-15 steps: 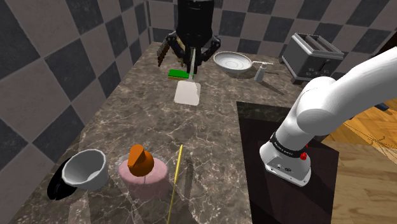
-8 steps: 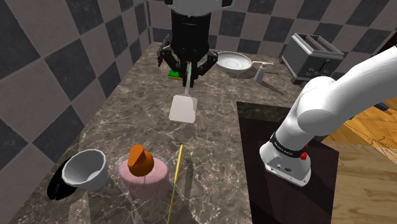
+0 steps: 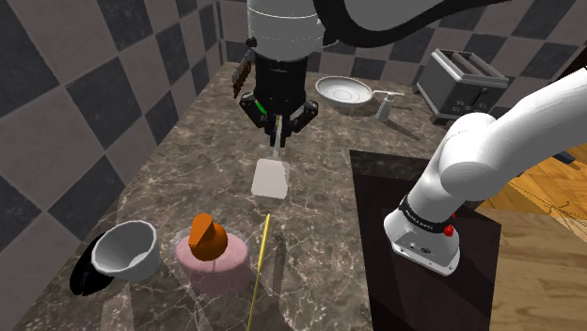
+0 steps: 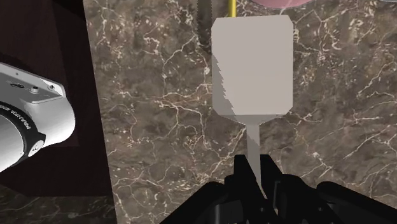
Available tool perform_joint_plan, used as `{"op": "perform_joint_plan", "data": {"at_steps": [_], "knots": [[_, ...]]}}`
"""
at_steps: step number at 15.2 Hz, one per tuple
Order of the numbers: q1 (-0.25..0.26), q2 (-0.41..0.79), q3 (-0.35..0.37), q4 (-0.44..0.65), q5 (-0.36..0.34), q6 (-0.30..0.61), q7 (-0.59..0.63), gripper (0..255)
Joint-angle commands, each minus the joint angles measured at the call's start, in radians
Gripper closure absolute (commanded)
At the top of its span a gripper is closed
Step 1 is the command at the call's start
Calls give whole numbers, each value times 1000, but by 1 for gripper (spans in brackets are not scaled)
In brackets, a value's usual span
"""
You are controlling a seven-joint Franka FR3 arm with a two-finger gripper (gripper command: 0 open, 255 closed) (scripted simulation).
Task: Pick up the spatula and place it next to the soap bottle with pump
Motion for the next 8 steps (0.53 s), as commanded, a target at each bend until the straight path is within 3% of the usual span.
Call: {"op": "perform_joint_plan", "data": {"at_steps": [1, 8], "knots": [[0, 6, 7, -21, 2, 28, 2, 255], [2, 25, 31, -100, 9, 126, 8, 255]]}}
